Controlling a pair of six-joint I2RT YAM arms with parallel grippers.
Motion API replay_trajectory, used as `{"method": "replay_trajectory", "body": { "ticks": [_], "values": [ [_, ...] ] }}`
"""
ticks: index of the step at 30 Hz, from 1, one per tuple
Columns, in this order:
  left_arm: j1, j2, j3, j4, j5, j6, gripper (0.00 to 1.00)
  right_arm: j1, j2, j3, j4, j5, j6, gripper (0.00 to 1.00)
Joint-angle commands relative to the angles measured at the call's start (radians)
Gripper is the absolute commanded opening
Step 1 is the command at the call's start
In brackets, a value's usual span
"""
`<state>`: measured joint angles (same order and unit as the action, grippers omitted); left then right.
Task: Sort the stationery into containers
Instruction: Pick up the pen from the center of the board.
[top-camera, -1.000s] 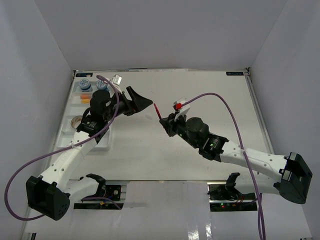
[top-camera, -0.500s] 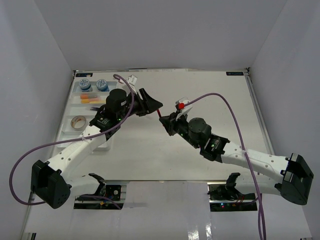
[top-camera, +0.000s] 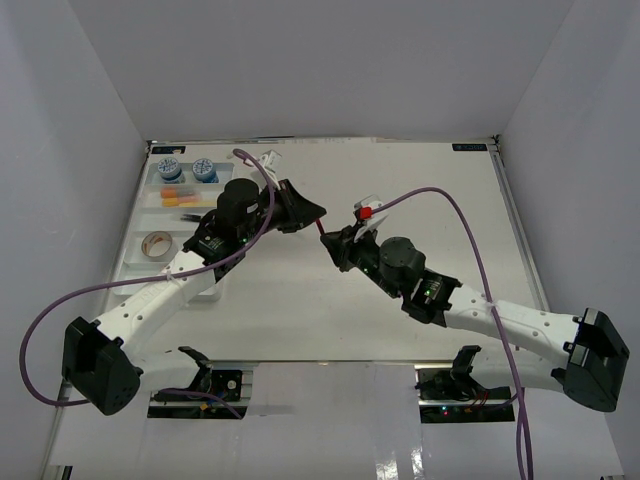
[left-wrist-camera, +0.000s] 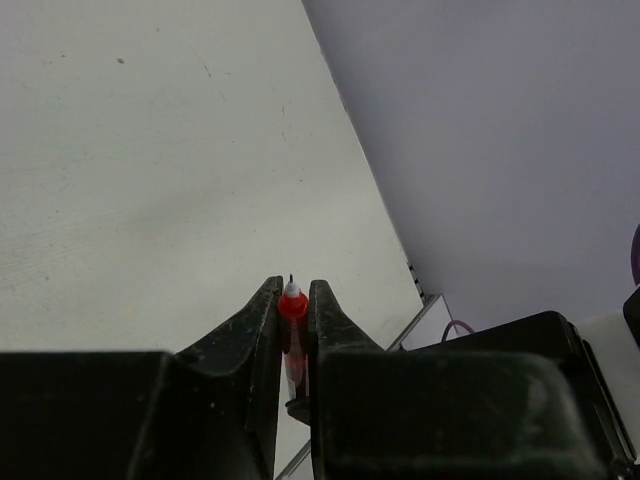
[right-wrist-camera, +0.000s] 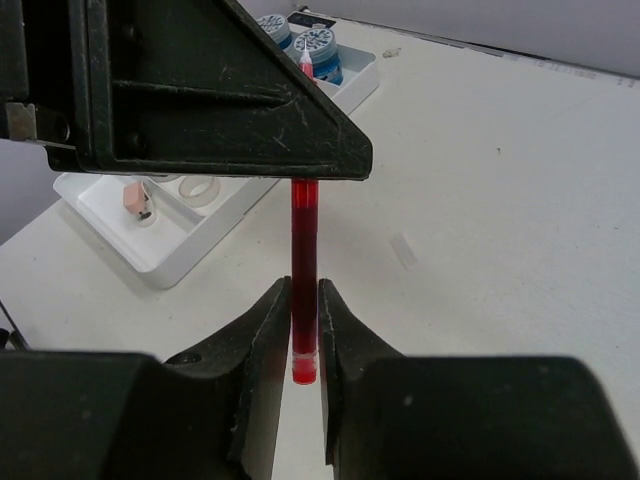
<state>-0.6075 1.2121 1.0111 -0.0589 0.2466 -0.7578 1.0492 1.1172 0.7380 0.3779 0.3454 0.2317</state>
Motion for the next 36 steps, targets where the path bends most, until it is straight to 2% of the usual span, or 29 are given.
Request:
{"method": "replay_trajectory", "body": {
  "ticks": [1,4,8,11,13,15,18,21,27,36],
  "values": [
    [-0.009,-0.013,0.018,0.05,0.019,0.015,0.07,0.002,-0.03,-0.012,0.056,0.024,0.009,0.25],
    [-0.009,-0.016,0.012,0.102,0.042,0.038,0.04,-0.011,-0.048,-0.029,0.044,-0.005,0.023,0.44],
    [-0.009,-0.016,0.009,0.125,0.072,0.089,0.03,-0.055,-0.068,-0.028,-0.022,-0.083,0.04,0.62],
    [-0.009,-0.016,0.003,0.157,0.112,0.15,0.02,-0.124,-0.088,-0.023,-0.053,-0.228,0.041,0.72],
    [-0.009,-0.011,0.004,0.172,0.143,0.199,0.02,-0.204,-0.083,-0.002,-0.092,-0.408,0.043,0.77],
    [-0.009,-0.008,0.003,0.186,0.167,0.225,0.02,-0.282,-0.071,0.014,-0.111,-0.571,0.037,0.77],
    [-0.009,-0.002,0.001,0.218,0.217,0.256,0.02,-0.336,-0.054,0.032,-0.128,-0.718,0.009,0.77],
    [-0.009,0.001,0.003,0.248,0.246,0.27,0.02,-0.345,-0.027,0.083,-0.168,-0.785,-0.037,0.77],
    [-0.009,0.018,0.0,0.304,0.289,0.267,0.02,-0.347,0.024,0.144,-0.168,-0.856,-0.055,0.76],
    [-0.011,0.026,-0.012,0.347,0.339,0.267,0.02,-0.351,0.065,0.199,-0.169,-0.885,-0.077,0.64]
  ]
}}
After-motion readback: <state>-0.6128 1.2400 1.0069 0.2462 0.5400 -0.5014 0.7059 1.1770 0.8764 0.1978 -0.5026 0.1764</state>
